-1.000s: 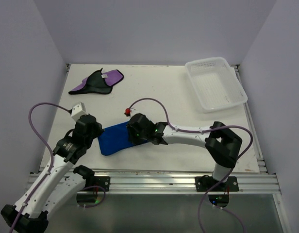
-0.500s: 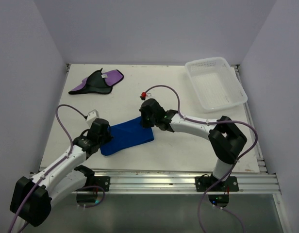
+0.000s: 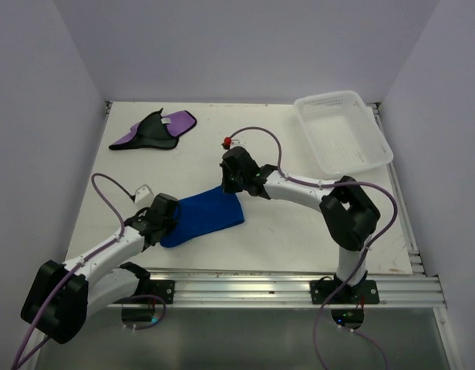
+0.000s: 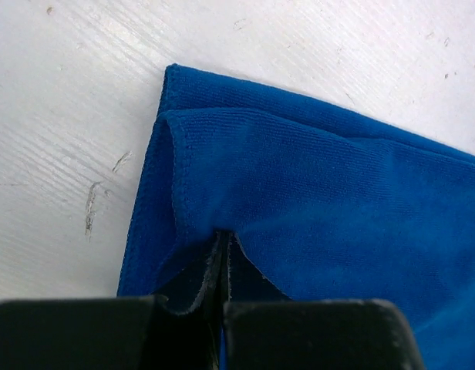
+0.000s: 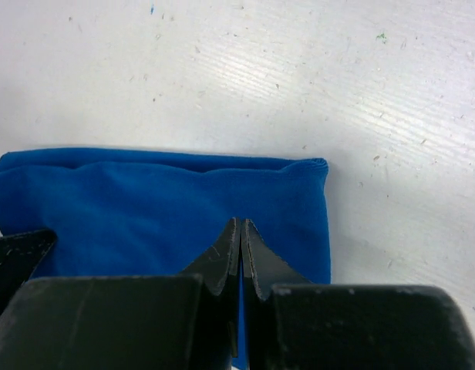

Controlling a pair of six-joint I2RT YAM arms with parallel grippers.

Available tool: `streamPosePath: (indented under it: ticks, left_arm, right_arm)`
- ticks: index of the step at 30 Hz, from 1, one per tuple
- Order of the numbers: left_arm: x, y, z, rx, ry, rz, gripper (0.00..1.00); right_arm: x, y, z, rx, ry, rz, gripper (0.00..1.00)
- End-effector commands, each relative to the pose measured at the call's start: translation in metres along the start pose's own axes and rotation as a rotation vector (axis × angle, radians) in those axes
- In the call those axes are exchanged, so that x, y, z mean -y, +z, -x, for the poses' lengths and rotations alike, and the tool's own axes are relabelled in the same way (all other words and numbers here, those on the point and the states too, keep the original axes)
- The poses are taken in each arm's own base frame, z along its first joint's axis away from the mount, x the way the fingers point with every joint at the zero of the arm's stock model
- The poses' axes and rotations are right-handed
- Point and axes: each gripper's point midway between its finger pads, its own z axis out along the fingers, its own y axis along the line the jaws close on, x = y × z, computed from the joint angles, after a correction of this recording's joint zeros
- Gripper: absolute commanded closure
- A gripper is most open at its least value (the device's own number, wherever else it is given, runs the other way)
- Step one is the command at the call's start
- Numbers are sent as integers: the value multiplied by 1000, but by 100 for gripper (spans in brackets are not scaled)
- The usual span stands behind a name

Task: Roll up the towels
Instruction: Fold the towel

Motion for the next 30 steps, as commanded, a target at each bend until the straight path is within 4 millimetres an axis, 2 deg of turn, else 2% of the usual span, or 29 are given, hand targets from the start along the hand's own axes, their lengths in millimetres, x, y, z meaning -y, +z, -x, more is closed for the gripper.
streamPosePath:
  ticks: [1, 3, 9, 16, 20, 27, 29, 30]
  left_arm:
    - [-17, 5, 1, 43, -48, 70, 100]
    - [-22, 6, 0, 46, -52, 85, 100]
    - [-31, 8, -9, 24, -50, 114, 100]
    - [-31, 3, -7, 26, -51, 100, 100]
    - [-34, 3, -6, 33, -42, 109, 100]
    - [-37, 2, -7, 29, -32, 119, 100]
    - [-36, 2, -7, 28, -29, 112, 100]
    - [-34, 2, -7, 28, -25, 105, 100]
  right_arm:
    - [0, 9, 11, 6, -13, -16, 100]
    - [1, 14, 11, 1, -14, -18, 100]
    - [12, 30, -5, -32, -9, -48, 100]
    - [52, 49, -22, -68, 54, -153, 100]
    - [66, 53, -27, -80, 80, -172, 100]
    - [71, 55, -29, -89, 84, -176, 100]
    - [64, 51, -20, -70, 71, -151, 97]
    - [59, 48, -16, -60, 66, -123, 91]
